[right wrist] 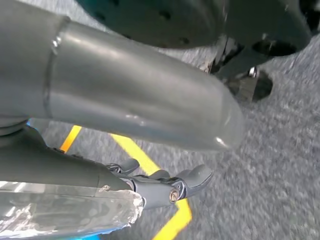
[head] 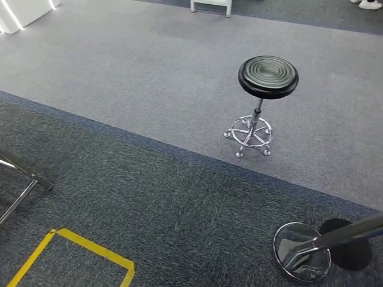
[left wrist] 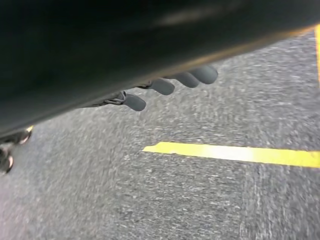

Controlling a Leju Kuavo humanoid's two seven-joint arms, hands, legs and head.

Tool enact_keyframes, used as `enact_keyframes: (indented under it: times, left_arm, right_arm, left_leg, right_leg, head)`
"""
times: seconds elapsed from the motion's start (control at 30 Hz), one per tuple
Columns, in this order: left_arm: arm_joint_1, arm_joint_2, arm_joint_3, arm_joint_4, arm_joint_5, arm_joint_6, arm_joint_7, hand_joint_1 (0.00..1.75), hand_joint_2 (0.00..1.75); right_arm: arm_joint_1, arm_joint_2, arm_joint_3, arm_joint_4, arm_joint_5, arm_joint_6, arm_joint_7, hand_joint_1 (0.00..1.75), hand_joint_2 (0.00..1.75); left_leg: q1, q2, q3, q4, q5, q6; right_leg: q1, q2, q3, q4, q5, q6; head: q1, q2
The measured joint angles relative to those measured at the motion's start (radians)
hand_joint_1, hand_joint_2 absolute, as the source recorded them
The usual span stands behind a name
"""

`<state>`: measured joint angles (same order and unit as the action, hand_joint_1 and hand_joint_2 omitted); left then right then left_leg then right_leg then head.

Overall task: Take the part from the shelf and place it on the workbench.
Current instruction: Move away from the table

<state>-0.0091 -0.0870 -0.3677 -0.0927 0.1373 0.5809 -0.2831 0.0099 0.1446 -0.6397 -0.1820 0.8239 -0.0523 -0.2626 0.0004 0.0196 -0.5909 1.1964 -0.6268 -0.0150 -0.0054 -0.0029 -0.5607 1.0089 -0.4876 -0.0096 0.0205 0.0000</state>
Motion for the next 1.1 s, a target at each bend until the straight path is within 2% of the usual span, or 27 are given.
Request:
enact_keyframes:
  times: [0.03, 0.07, 0.1, 0.17, 0.2, 0.27, 0.3, 0.33, 0.37, 0.43, 0.47, 0.5, 0.53, 0.57, 0.6, 0.63, 0.67, 0.73, 0.77, 0.8, 0.83, 0.87, 0.93, 1.0, 1.03, 1.07, 1.1]
  left_arm:
    - [0.002, 0.000, 0.000, 0.000, 0.000, -0.003, 0.002, 0.00, 0.00]
    - [0.004, 0.000, 0.000, 0.000, 0.000, -0.006, 0.003, 0.00, 0.00]
    - [0.005, 0.000, 0.000, 0.000, 0.000, -0.008, 0.005, 0.00, 0.00]
    - [0.006, 0.000, 0.000, 0.000, 0.000, -0.011, 0.007, 0.00, 0.00]
    - [0.005, 0.001, 0.000, 0.000, 0.000, -0.013, 0.010, 0.00, 0.00]
    - [0.006, 0.003, 0.000, -0.001, 0.000, -0.016, 0.016, 0.00, 0.00]
    - [0.006, 0.004, 0.000, -0.002, 0.000, -0.017, 0.019, 0.00, 0.00]
    - [0.006, 0.004, 0.000, -0.004, 0.001, -0.018, 0.021, 0.00, 0.00]
    - [0.007, 0.005, 0.000, -0.007, 0.001, -0.019, 0.023, 0.00, 0.00]
    - [0.008, 0.005, -0.001, -0.012, 0.001, -0.019, 0.026, 0.00, 0.00]
    - [0.010, 0.005, -0.001, -0.014, 0.001, -0.019, 0.027, 0.00, 0.00]
    - [0.012, 0.004, -0.001, -0.014, 0.001, -0.019, 0.029, 0.00, 0.00]
    - [0.015, 0.004, -0.001, -0.014, 0.001, -0.019, 0.030, 0.00, 0.00]
    - [0.017, 0.004, -0.001, -0.015, 0.001, -0.019, 0.031, 0.00, 0.00]
    - [0.018, 0.004, -0.001, -0.015, 0.002, -0.020, 0.032, 0.00, 0.00]
    - [0.017, 0.004, -0.001, -0.016, 0.002, -0.021, 0.032, 0.00, 0.00]
    - [0.017, 0.003, -0.001, -0.017, 0.002, -0.022, 0.032, 0.00, 0.00]
    - [0.017, 0.003, -0.001, -0.020, 0.002, -0.023, 0.032, 0.00, 0.00]
    - [0.017, 0.003, -0.001, -0.021, 0.002, -0.023, 0.032, 0.00, 0.00]
    - [0.017, 0.003, -0.001, -0.023, 0.002, -0.022, 0.032, 0.00, 0.00]
    - [0.016, 0.003, -0.001, -0.024, 0.003, -0.022, 0.032, 0.00, 0.00]
    - [0.015, 0.004, -0.001, -0.026, 0.003, -0.022, 0.032, 0.00, 0.00]
    - [0.015, 0.005, -0.001, -0.029, 0.002, -0.021, 0.033, 0.00, 0.00]
    - [0.018, 0.005, -0.001, -0.029, 0.001, -0.020, 0.034, 0.00, 0.00]
    - [0.020, 0.006, -0.001, -0.029, 0.001, -0.020, 0.034, 0.00, 0.00]
    - [0.022, 0.006, -0.001, -0.029, 0.000, -0.020, 0.034, 0.00, 0.00]
    - [0.023, 0.006, -0.001, -0.029, 0.000, -0.020, 0.035, 0.00, 0.00]
  right_arm:
    - [-0.001, 0.000, 0.000, 0.000, 0.000, 0.000, 0.000, 0.00, 0.00]
    - [-0.001, 0.000, 0.000, 0.000, 0.000, 0.000, 0.000, 0.00, 0.00]
    - [0.000, -0.001, 0.000, 0.000, 0.000, 0.000, 0.001, 0.00, 0.00]
    - [0.002, -0.001, 0.000, 0.000, 0.000, 0.000, 0.001, 0.00, 0.00]
    - [0.002, -0.001, 0.000, 0.000, 0.000, 0.000, 0.001, 0.00, 0.00]
    - [0.001, -0.002, 0.000, 0.001, 0.000, -0.001, 0.001, 0.00, 0.00]
    - [0.001, -0.002, 0.000, 0.001, 0.000, -0.002, 0.001, 0.00, 0.00]
    - [0.003, -0.002, 0.000, 0.002, 0.000, -0.003, 0.001, 0.00, 0.00]
    - [0.005, -0.003, 0.000, 0.002, 0.000, -0.004, 0.002, 0.00, 0.00]
    - [0.007, -0.005, 0.000, 0.004, 0.000, -0.006, 0.003, 0.00, 0.00]
    - [0.006, -0.006, 0.000, 0.004, 0.000, -0.006, 0.003, 0.00, 0.00]
    - [0.003, -0.006, 0.000, 0.005, 0.000, -0.006, 0.004, 0.00, 0.00]
    - [0.002, -0.007, 0.000, 0.005, 0.000, -0.006, 0.004, 0.00, 0.00]
    - [0.002, -0.007, 0.000, 0.005, 0.000, -0.006, 0.004, 0.00, 0.00]
    - [0.004, -0.008, 0.000, 0.005, 0.000, -0.006, 0.004, 0.00, 0.00]
    - [0.006, -0.009, 0.000, 0.006, 0.000, -0.007, 0.005, 0.00, 0.00]
    - [0.007, -0.009, 0.000, 0.006, 0.000, -0.007, 0.005, 0.00, 0.00]
    - [0.003, -0.011, 0.000, 0.007, 0.000, -0.009, 0.005, 0.00, 0.00]
    - [0.001, -0.011, 0.000, 0.008, 0.000, -0.011, 0.005, 0.00, 0.00]
    - [-0.001, -0.011, 0.000, 0.010, 0.000, -0.013, 0.005, 0.00, 0.00]
    - [-0.001, -0.011, 0.000, 0.012, -0.001, -0.016, 0.005, 0.00, 0.00]
    - [0.000, -0.011, 0.000, 0.014, -0.002, -0.018, 0.005, 0.00, 0.00]
    - [0.000, -0.012, -0.001, 0.017, -0.005, -0.022, 0.005, 0.00, 0.00]
    - [-0.003, -0.012, -0.001, 0.019, -0.008, -0.023, 0.004, 0.00, 0.00]
    - [-0.004, -0.012, -0.001, 0.021, -0.010, -0.023, 0.004, 0.00, 0.00]
    - [-0.004, -0.012, -0.001, 0.023, -0.012, -0.023, 0.003, 0.00, 0.00]
    - [-0.004, -0.012, -0.001, 0.026, -0.014, -0.023, 0.003, 0.00, 0.00]
  left_leg:
    - [0.000, -0.007, -0.029, 0.057, -0.018, 0.000]
    - [0.001, -0.009, -0.046, 0.086, -0.017, 0.002]
    - [0.000, -0.011, -0.046, 0.077, 0.006, 0.005]
    - [0.000, -0.031, -0.005, -0.029, 0.086, 0.016]
    - [0.000, -0.054, 0.021, -0.092, 0.118, 0.023]
    - [0.001, -0.087, 0.051, -0.169, 0.138, 0.027]
    - [0.000, -0.091, 0.055, -0.183, 0.136, 0.027]
    - [0.000, -0.082, 0.057, -0.191, 0.137, 0.027]
    - [0.001, -0.072, 0.059, -0.197, 0.141, 0.030]
    - [0.005, -0.048, 0.060, -0.209, 0.149, 0.038]
    - [0.005, -0.034, 0.060, -0.211, 0.151, 0.041]
    - [0.005, -0.020, 0.058, -0.211, 0.151, 0.042]
    - [0.004, -0.003, 0.057, -0.211, 0.151, 0.043]
    - [0.004, 0.012, 0.057, -0.211, 0.151, 0.042]
    - [0.004, 0.026, 0.057, -0.210, 0.150, 0.041]
    - [0.004, 0.039, 0.057, -0.210, 0.149, 0.039]
    - [0.005, 0.049, 0.059, -0.210, 0.147, 0.037]
    - [0.000, 0.069, 0.063, -0.207, 0.142, 0.026]
    - [-0.003, 0.078, 0.066, -0.205, 0.140, 0.020]
    - [-0.005, 0.086, 0.068, -0.205, 0.138, 0.014]
    - [-0.004, 0.095, 0.071, -0.205, 0.138, 0.009]
    - [-0.002, 0.094, 0.073, -0.202, 0.134, 0.003]
    - [0.003, 0.056, 0.060, -0.161, 0.097, -0.009]
    - [0.006, 0.008, 0.010, -0.046, 0.029, -0.015]
    - [0.006, -0.002, -0.020, 0.019, 0.001, -0.015]
    - [0.006, -0.006, -0.041, 0.064, -0.010, -0.013]
    - [0.005, -0.009, -0.049, 0.076, -0.001, -0.009]
  right_leg:
    - [0.001, 0.015, -0.001, 0.000, 0.001, -0.002]
    - [0.002, 0.030, 0.000, 0.000, 0.001, -0.003]
    - [0.003, 0.045, 0.001, 0.000, 0.002, -0.003]
    - [0.004, 0.073, 0.004, 0.000, 0.003, -0.001]
    - [0.006, 0.085, 0.003, 0.002, 0.003, 0.001]
    - [0.005, 0.108, -0.005, 0.004, 0.007, 0.010]
    - [0.004, 0.119, -0.010, 0.004, 0.010, 0.016]
    - [0.002, 0.129, -0.017, 0.003, 0.013, 0.023]
    - [0.001, 0.122, -0.023, 0.006, 0.011, 0.028]
    - [0.003, 0.076, -0.051, 0.054, -0.022, 0.035]
    - [0.002, 0.045, -0.076, 0.108, -0.053, 0.038]
    - [0.002, 0.026, -0.108, 0.173, -0.086, 0.041]
    - [0.000, 0.017, -0.135, 0.233, -0.111, 0.045]
    - [-0.002, 0.013, -0.150, 0.269, -0.119, 0.049]
    - [-0.004, 0.009, -0.145, 0.266, -0.108, 0.052]
    - [-0.006, 0.002, -0.119, 0.224, -0.082, 0.054]
    - [-0.007, -0.014, -0.078, 0.156, -0.050, 0.055]
    - [-0.004, -0.055, -0.008, 0.034, -0.015, 0.049]
    - [-0.003, -0.065, 0.009, 0.005, -0.012, 0.043]
    - [-0.001, -0.064, 0.009, -0.002, -0.014, 0.036]
    - [-0.001, -0.052, 0.007, -0.002, -0.011, 0.030]
    - [-0.002, -0.042, 0.006, -0.003, -0.010, 0.024]
    - [-0.005, -0.023, 0.008, -0.005, -0.004, 0.012]
    - [-0.005, 0.000, 0.006, -0.005, 0.001, 0.004]
    - [-0.004, 0.012, 0.004, -0.005, 0.002, 0.002]
    - [-0.002, 0.025, 0.004, -0.005, 0.003, 0.001]
    - [0.000, 0.039, 0.004, -0.005, 0.003, 0.001]
  head:
    - [0.000, 0.000]
    - [0.000, 0.000]
    - [0.000, 0.000]
    - [0.001, 0.000]
    - [0.001, 0.000]
    - [0.001, 0.000]
    - [0.001, 0.000]
    - [0.001, 0.000]
    - [0.001, 0.000]
    - [0.008, 0.000]
    - [0.012, 0.000]
    - [0.015, 0.000]
    - [0.015, 0.000]
    - [0.015, 0.000]
    - [0.015, 0.000]
    - [0.015, 0.000]
    - [0.015, 0.000]
    - [0.015, 0.000]
    - [0.013, 0.000]
    - [0.011, 0.000]
    - [0.009, 0.000]
    - [0.008, 0.000]
    - [0.006, 0.000]
    - [0.003, 0.000]
    - [0.002, 0.000]
    - [0.002, 0.000]
    - [0.002, 0.000]
